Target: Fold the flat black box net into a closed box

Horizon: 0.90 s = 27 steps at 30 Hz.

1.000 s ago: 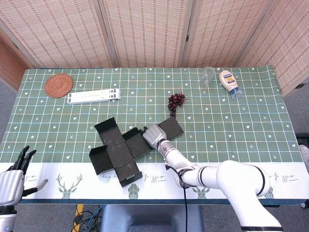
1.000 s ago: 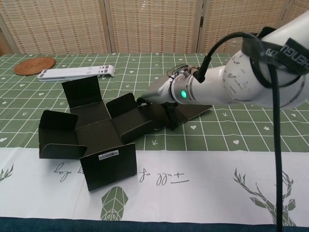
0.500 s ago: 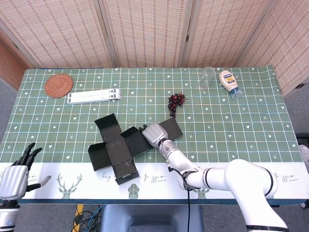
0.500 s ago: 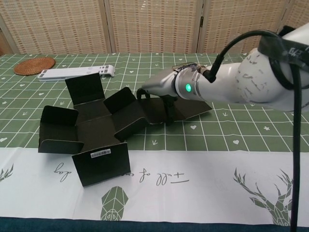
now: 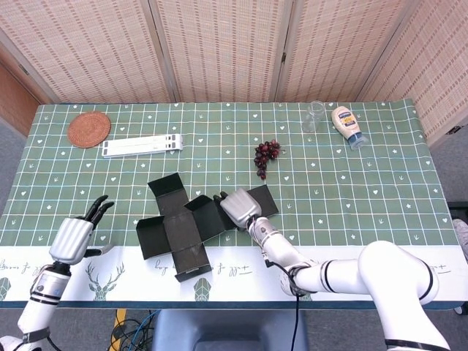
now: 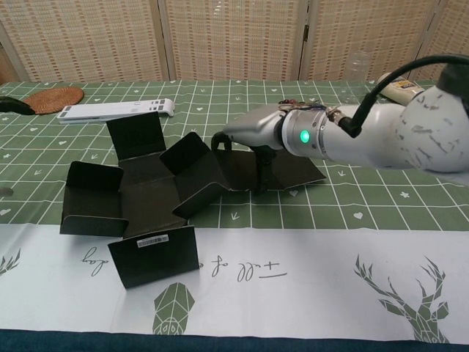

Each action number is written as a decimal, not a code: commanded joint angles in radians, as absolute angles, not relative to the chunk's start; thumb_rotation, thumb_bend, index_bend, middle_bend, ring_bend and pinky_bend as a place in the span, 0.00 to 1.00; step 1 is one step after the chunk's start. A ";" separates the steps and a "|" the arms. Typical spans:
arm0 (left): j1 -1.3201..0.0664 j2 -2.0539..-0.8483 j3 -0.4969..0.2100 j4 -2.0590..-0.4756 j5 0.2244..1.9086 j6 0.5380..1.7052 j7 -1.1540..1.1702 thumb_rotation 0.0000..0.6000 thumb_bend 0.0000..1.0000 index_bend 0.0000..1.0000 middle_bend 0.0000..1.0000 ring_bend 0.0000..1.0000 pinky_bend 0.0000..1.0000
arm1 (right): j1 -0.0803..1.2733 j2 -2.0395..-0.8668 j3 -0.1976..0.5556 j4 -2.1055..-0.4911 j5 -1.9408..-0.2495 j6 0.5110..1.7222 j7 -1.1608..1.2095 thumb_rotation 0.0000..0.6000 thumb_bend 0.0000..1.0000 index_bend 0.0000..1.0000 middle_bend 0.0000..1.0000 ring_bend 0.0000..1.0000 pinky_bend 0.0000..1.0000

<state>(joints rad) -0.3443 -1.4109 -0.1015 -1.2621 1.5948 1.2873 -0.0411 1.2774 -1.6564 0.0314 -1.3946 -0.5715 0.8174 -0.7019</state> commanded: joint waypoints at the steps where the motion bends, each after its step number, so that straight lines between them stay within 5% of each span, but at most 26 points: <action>1: -0.401 -1.481 -0.087 -1.168 1.632 1.248 0.004 1.00 0.08 0.06 0.08 0.64 0.70 | 1.270 -1.654 0.036 -1.400 -0.580 0.822 -0.699 1.00 0.33 0.29 0.39 0.80 1.00; 16: -0.482 -1.652 -0.071 -1.033 1.641 1.235 0.018 1.00 0.08 0.00 0.04 0.64 0.73 | 1.232 -1.654 0.050 -1.408 -0.629 0.828 -0.687 1.00 0.33 0.29 0.40 0.81 1.00; 27: -0.485 -1.658 -0.106 -1.186 1.543 1.214 -0.293 1.00 0.08 0.00 0.01 0.63 0.74 | 1.234 -1.630 0.062 -1.408 -0.729 0.803 -0.689 1.00 0.33 0.29 0.40 0.81 1.00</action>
<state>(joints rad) -0.4826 -1.6581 -0.0946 -1.1357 1.5704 1.2174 -0.2217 1.2266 -1.6394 0.0586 -1.4073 -0.7141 0.8166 -0.6841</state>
